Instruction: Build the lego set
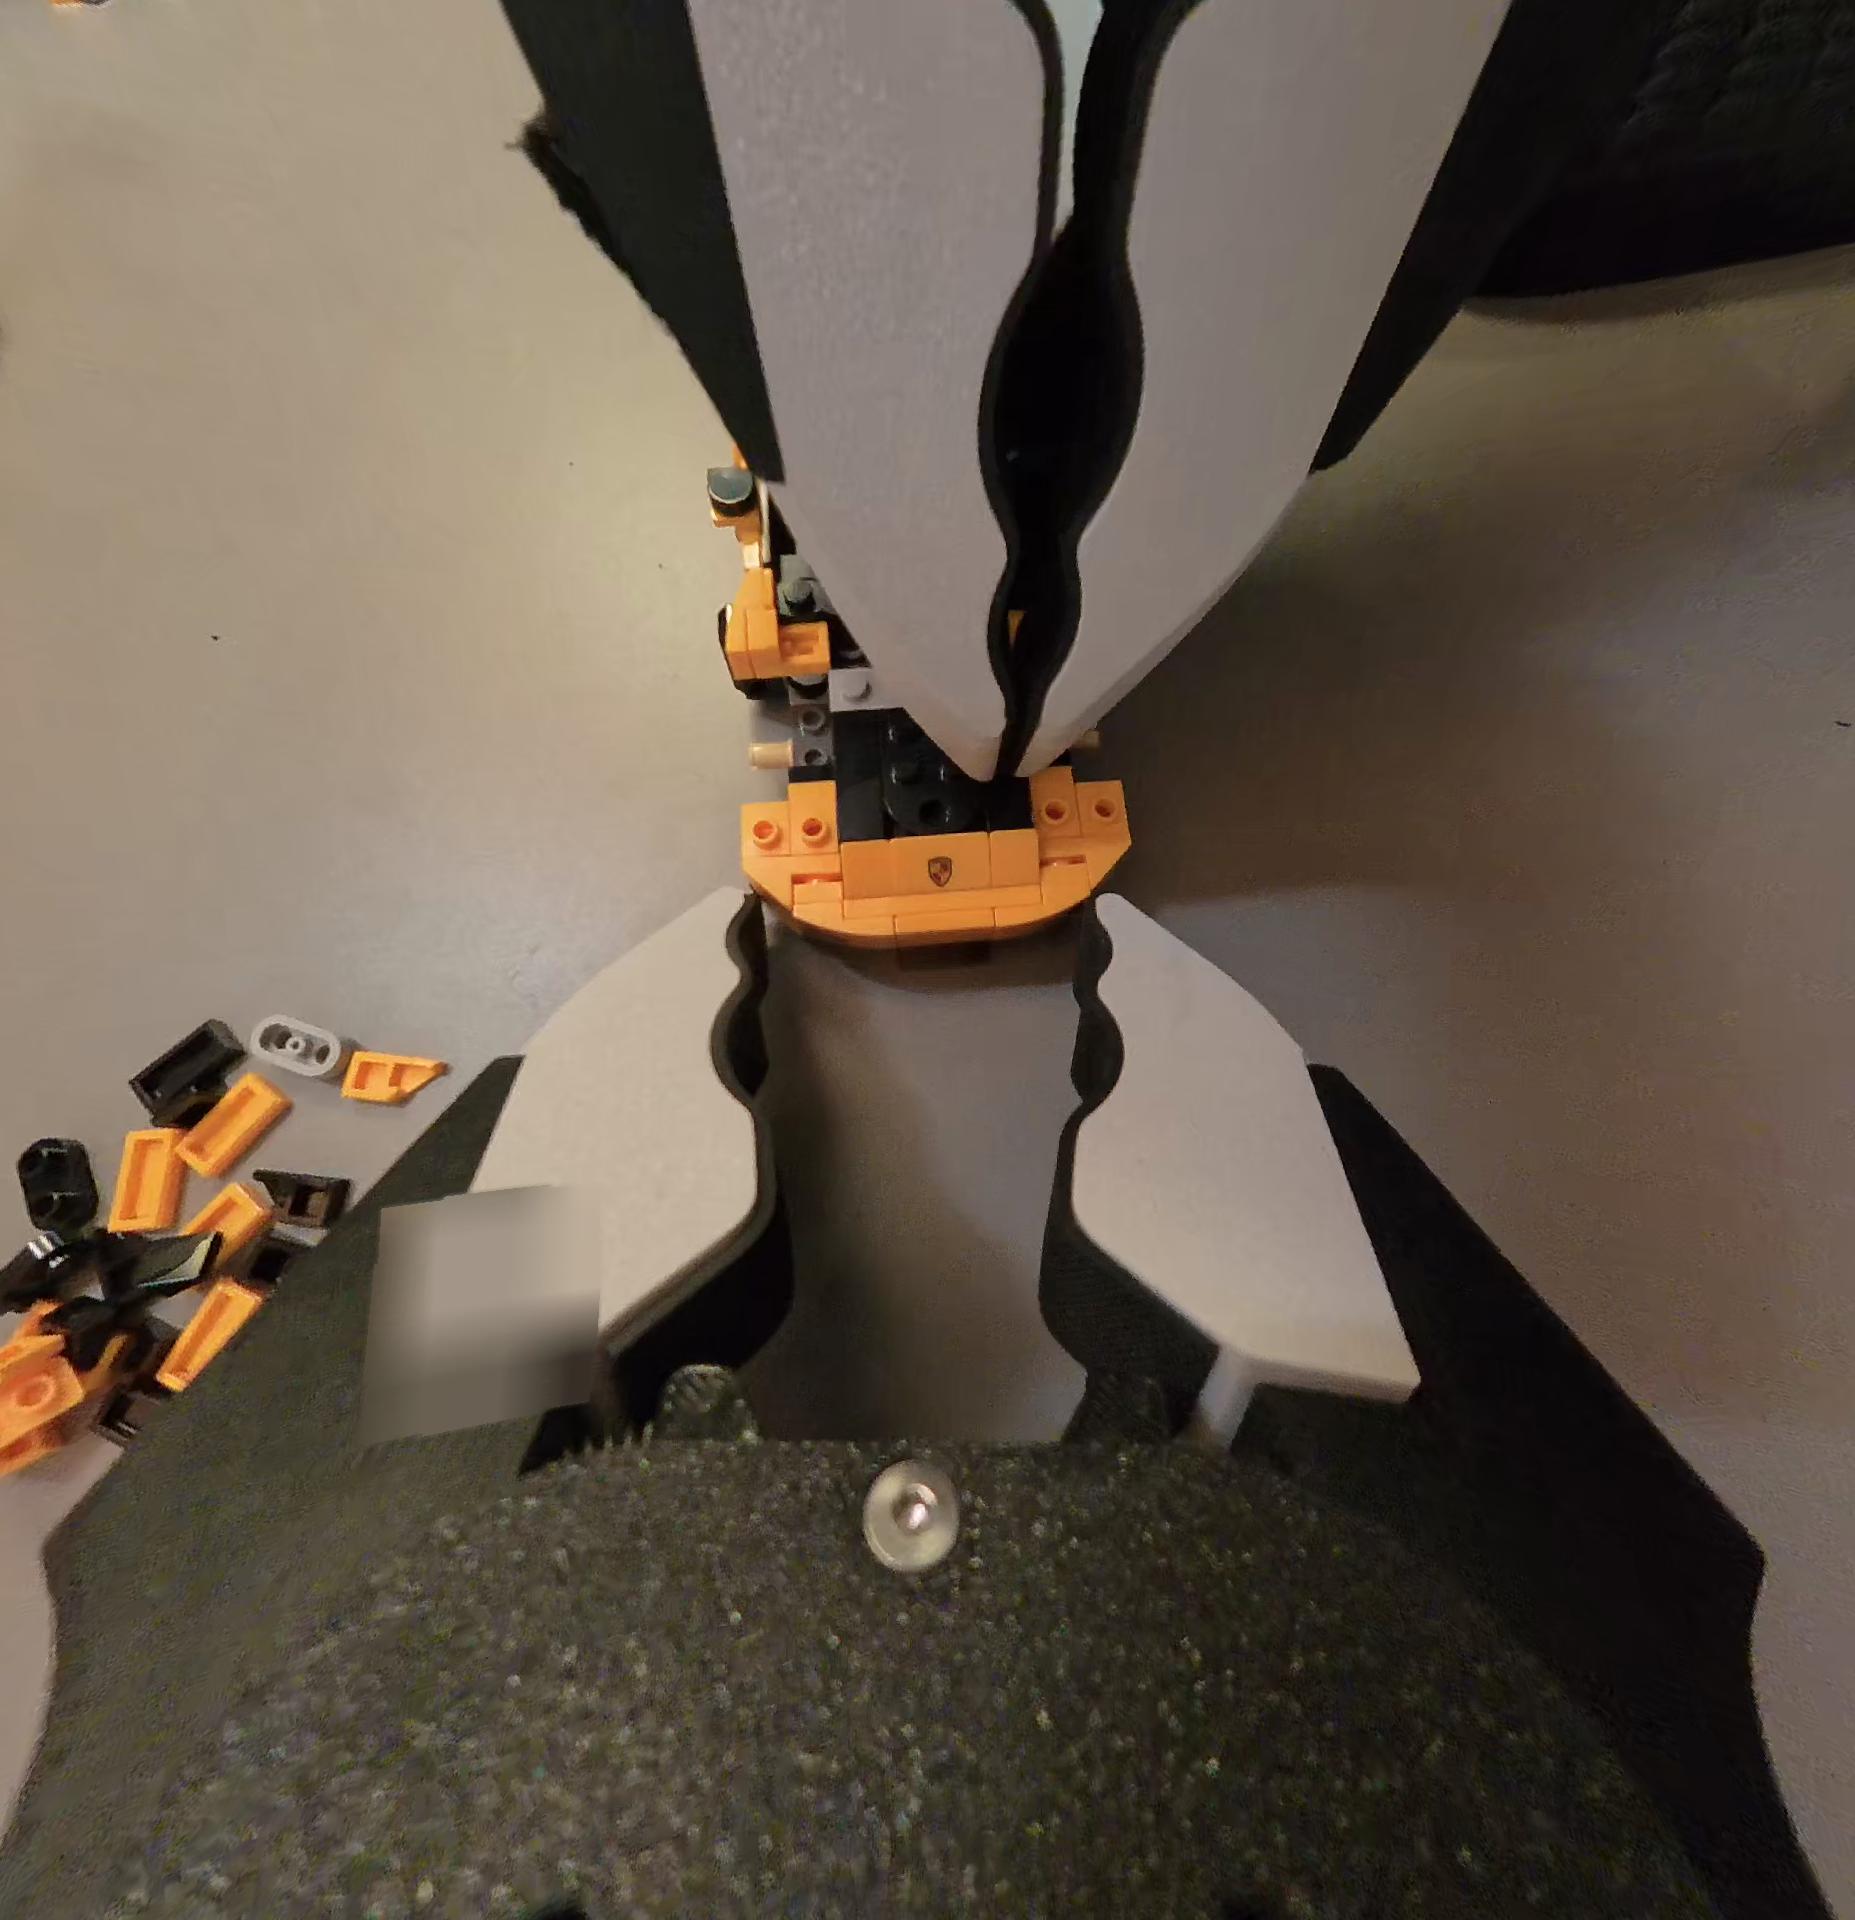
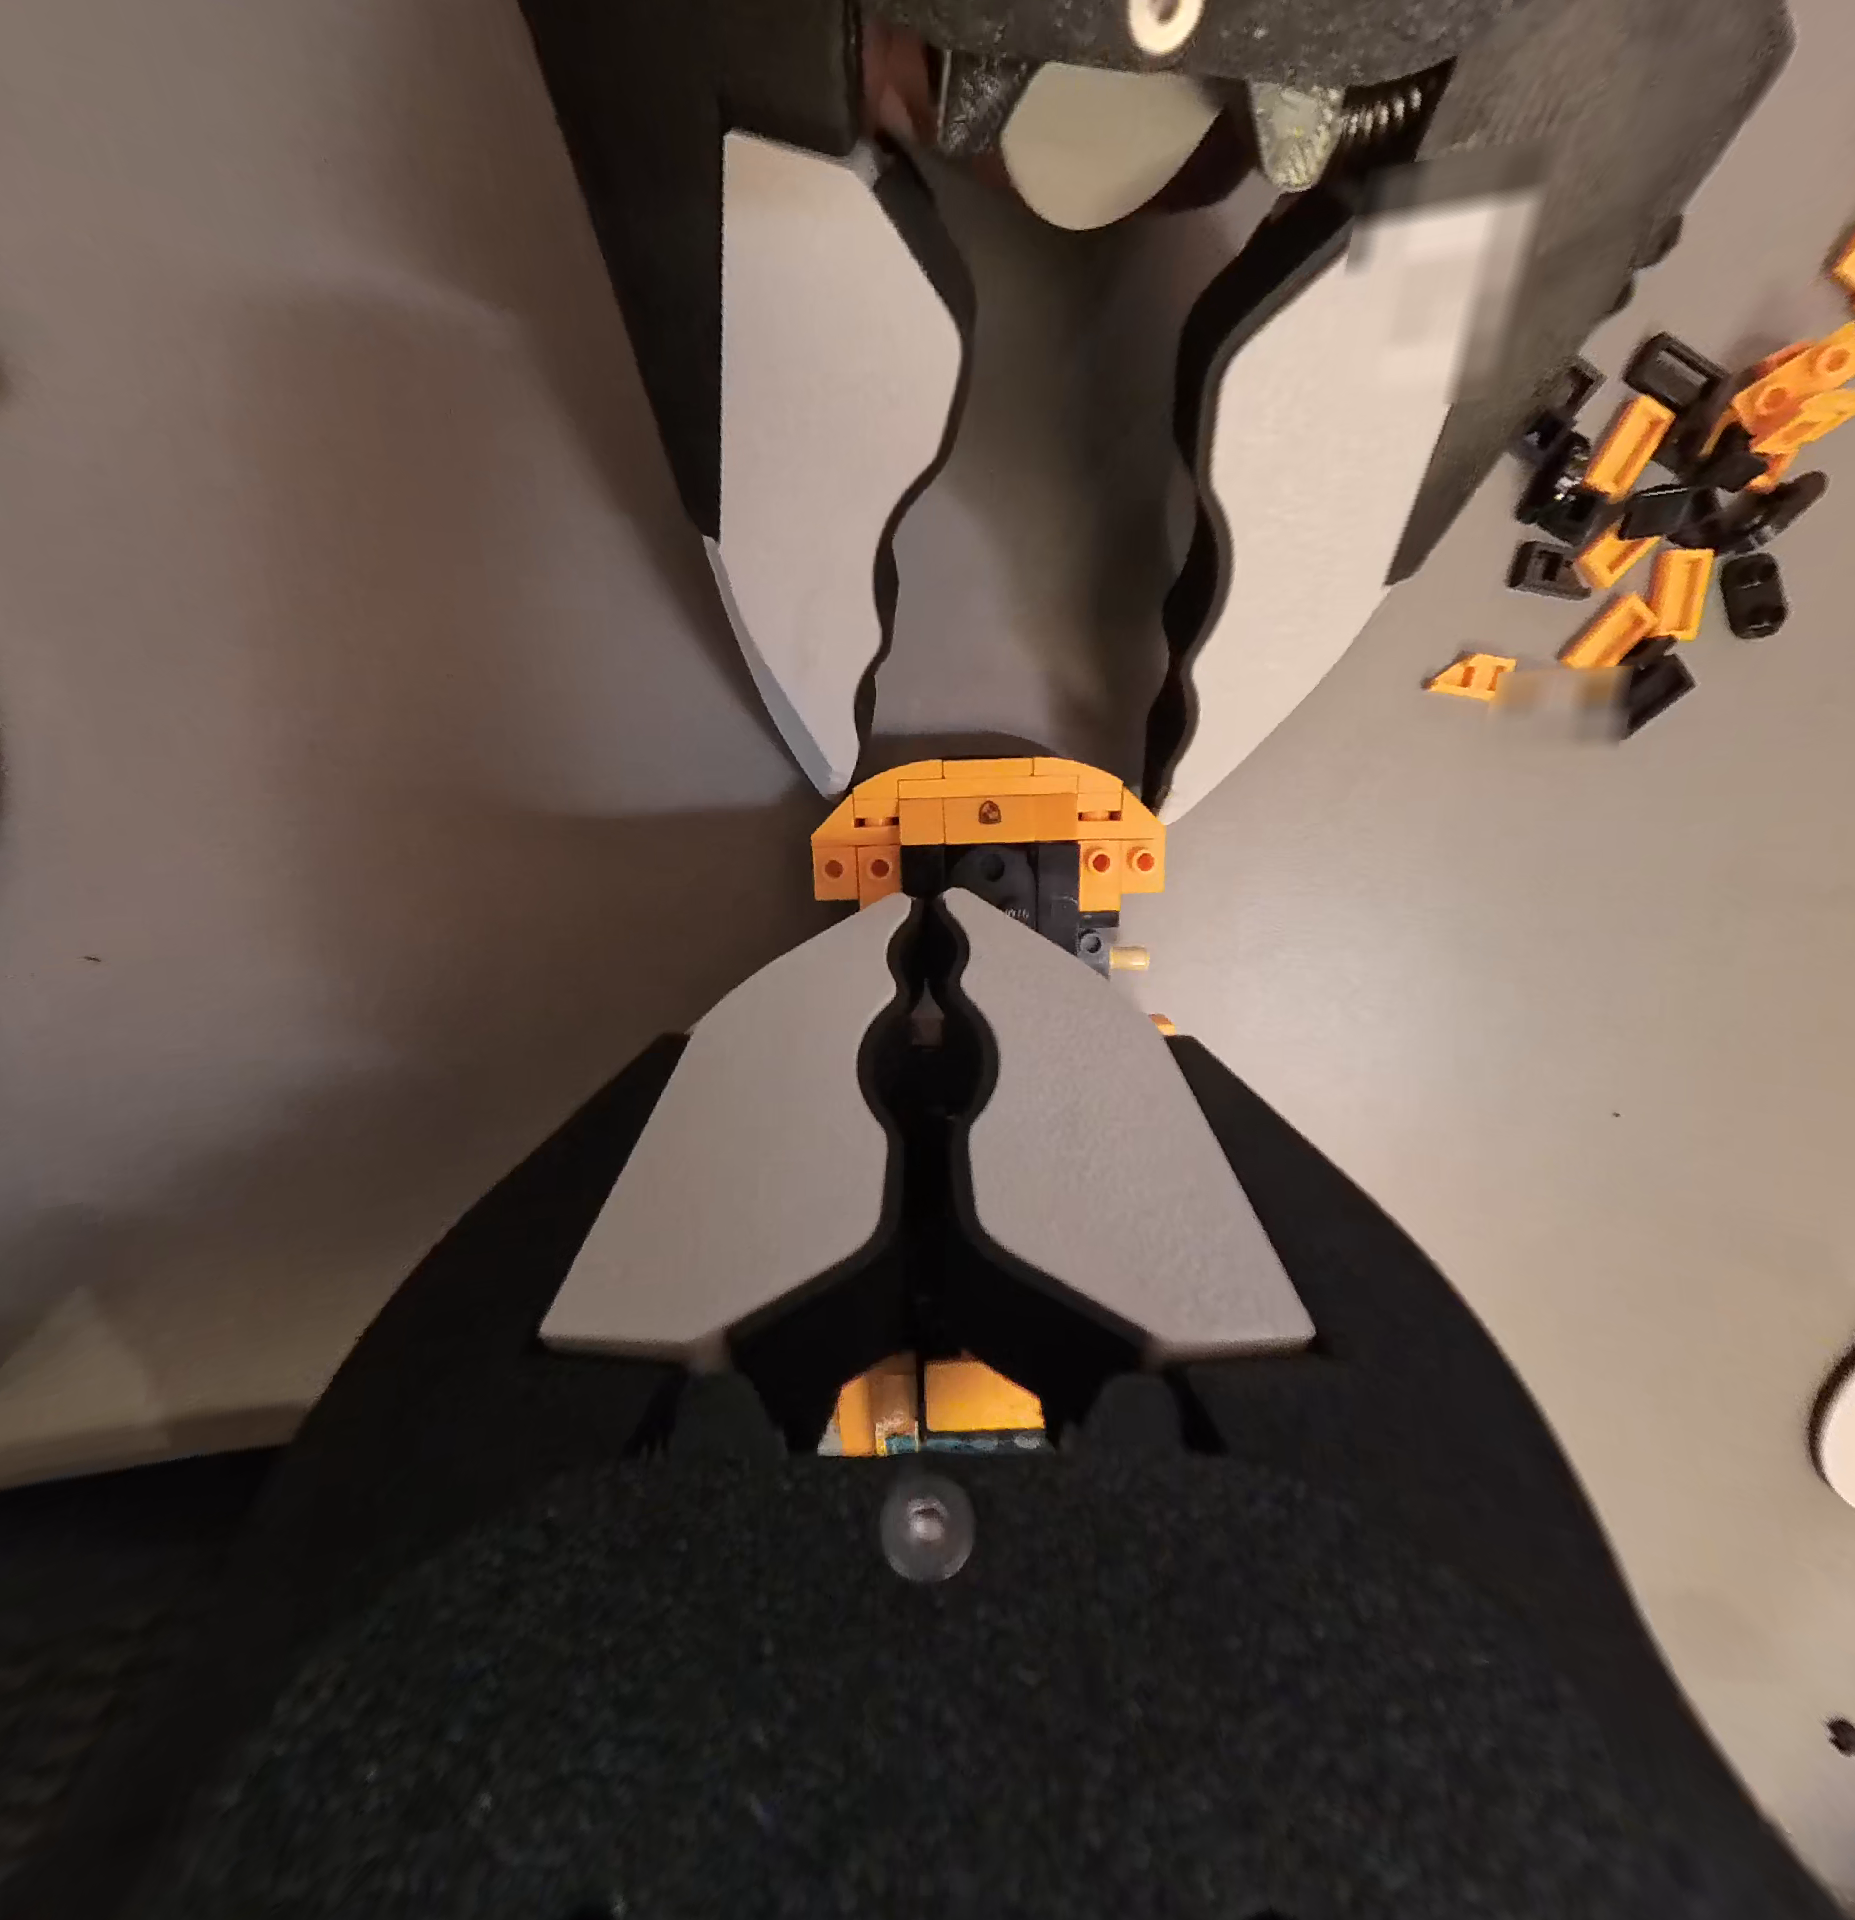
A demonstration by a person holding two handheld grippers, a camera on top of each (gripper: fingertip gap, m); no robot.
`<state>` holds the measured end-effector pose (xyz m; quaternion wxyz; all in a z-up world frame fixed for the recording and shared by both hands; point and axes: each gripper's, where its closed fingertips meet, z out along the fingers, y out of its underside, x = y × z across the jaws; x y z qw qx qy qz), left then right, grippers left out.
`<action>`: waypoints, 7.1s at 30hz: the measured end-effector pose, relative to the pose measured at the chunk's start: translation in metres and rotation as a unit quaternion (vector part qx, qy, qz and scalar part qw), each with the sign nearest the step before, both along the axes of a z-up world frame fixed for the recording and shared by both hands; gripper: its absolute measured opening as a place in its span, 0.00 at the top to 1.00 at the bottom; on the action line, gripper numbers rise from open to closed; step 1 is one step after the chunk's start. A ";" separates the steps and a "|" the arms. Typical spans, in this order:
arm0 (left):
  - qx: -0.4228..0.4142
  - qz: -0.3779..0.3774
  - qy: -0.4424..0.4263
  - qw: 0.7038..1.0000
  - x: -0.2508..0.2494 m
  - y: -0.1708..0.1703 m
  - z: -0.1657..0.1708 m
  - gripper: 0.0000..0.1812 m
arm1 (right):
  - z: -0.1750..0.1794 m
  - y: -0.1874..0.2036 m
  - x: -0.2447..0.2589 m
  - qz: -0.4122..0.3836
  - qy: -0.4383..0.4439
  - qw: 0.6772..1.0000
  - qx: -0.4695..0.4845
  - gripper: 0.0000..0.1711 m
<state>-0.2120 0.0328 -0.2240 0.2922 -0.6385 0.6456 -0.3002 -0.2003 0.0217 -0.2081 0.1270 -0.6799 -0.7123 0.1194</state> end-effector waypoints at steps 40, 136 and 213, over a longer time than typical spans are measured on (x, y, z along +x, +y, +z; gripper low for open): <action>0.155 0.382 -0.268 0.871 -0.053 0.195 0.180 1.00 | 0.115 0.042 0.155 -0.459 0.490 0.697 0.252 1.00; -0.178 0.036 0.080 0.980 -0.007 -0.040 0.013 0.95 | 0.022 0.013 0.124 -0.157 0.175 0.968 0.088 0.59; -0.113 -0.086 0.189 0.972 0.039 0.026 0.017 0.96 | -0.007 0.011 0.127 -0.132 0.145 0.978 0.066 0.56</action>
